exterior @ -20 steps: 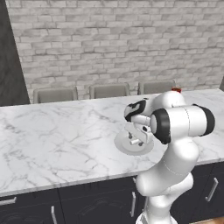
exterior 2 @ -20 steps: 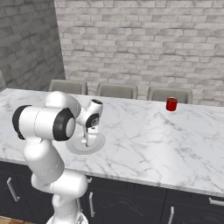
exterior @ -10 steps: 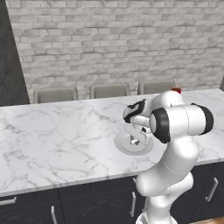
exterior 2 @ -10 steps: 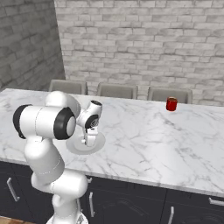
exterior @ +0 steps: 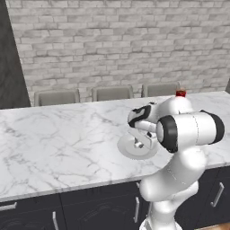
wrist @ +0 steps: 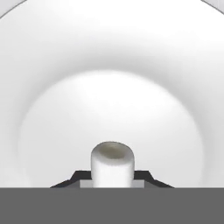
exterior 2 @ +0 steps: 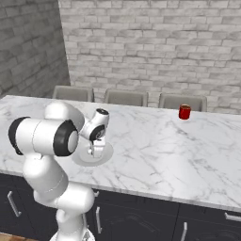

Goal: Pick up the marshmallow and place it in the cup of hot chocolate on the dining counter.

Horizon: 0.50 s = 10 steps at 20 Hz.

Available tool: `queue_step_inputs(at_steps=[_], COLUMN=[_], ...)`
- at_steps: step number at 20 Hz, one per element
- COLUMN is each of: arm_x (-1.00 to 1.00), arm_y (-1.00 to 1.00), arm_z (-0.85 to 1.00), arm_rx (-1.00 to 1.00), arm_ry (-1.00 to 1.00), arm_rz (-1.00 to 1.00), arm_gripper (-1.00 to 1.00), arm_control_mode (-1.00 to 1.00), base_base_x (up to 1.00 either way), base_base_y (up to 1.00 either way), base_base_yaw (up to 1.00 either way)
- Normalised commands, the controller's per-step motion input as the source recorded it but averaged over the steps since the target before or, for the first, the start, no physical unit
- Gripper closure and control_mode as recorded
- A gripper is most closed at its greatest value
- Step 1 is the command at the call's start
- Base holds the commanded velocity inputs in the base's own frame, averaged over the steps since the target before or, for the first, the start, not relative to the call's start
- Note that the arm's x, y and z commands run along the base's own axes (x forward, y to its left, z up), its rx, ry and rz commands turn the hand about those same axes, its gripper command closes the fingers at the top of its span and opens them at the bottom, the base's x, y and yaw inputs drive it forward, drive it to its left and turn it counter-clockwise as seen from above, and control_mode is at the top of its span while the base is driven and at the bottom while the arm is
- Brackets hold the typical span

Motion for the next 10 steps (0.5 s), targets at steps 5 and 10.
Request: queue_step_inputs(at_steps=[5,10], arm_x=[-0.73,-0.83], arm_y=[0.0,-0.02], arm_z=[0.81,0.95], arm_rx=[0.0,0.0], arm_ry=[-0.2,-0.31], arm_rz=[0.04,0.21], arm_gripper=[1.0,1.0], arm_control_mode=[-1.0,-1.0], base_base_x=[0.0,0.0], base_base_y=[0.0,0.0], base_base_yaw=[0.0,0.0])
